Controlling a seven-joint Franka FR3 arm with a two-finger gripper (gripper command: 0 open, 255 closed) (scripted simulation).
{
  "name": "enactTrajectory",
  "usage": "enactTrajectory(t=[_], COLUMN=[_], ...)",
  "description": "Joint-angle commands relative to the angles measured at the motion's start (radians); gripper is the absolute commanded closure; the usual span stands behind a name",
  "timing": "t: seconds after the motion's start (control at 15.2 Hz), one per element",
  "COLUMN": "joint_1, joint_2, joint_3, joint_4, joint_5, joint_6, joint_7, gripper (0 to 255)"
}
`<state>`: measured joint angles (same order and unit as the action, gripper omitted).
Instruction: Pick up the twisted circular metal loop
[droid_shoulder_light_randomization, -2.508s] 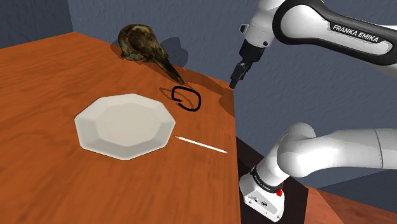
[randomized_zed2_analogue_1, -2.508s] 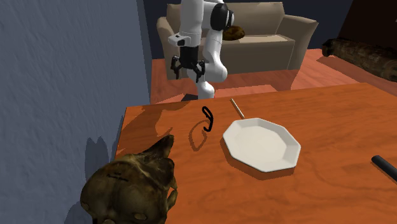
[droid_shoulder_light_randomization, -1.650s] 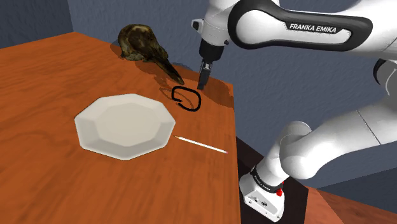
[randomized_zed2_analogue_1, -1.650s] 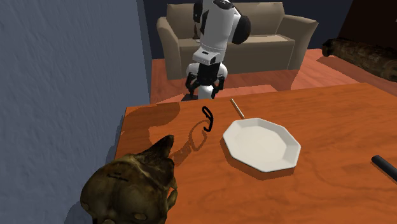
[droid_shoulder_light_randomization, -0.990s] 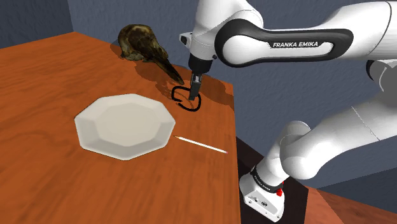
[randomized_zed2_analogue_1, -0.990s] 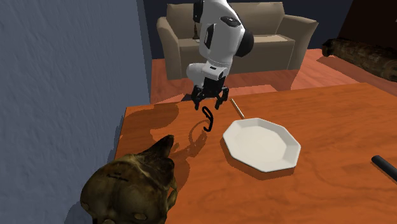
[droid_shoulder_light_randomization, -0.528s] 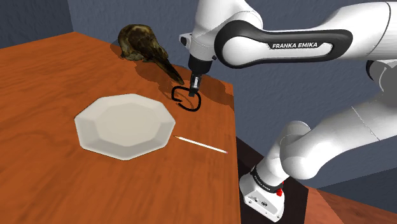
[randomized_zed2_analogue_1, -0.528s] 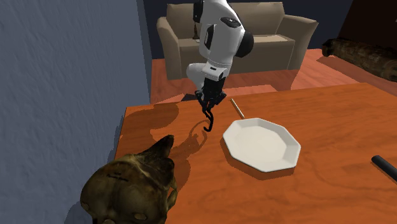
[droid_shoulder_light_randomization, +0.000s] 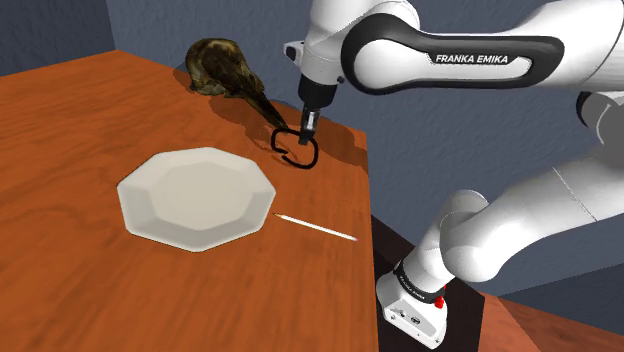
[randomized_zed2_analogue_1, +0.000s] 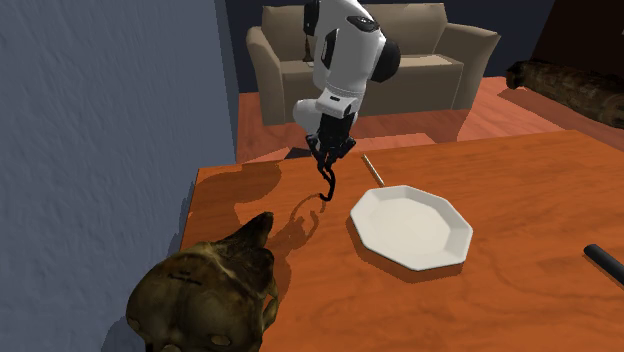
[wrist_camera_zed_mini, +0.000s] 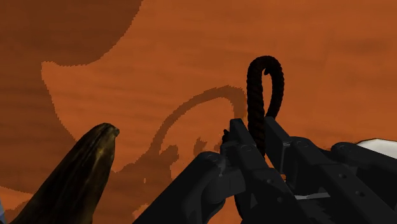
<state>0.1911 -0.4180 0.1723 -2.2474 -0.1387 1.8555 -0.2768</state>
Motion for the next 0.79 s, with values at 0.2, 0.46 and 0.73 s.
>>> enactTrajectory(t=[0.2,0.46,0.73], joint_1=[0.000,-0.001,-0.002], joint_2=[-0.003,0.000,0.002], joint_3=[-0.001,-0.001,-0.001], joint_4=[0.066,0.122,0.153], joint_5=[0.003,0.003,0.003], joint_6=[-0.068,-0.121,-0.149], joint_7=[-0.011,-0.019,-0.024], gripper=[255,255,255])
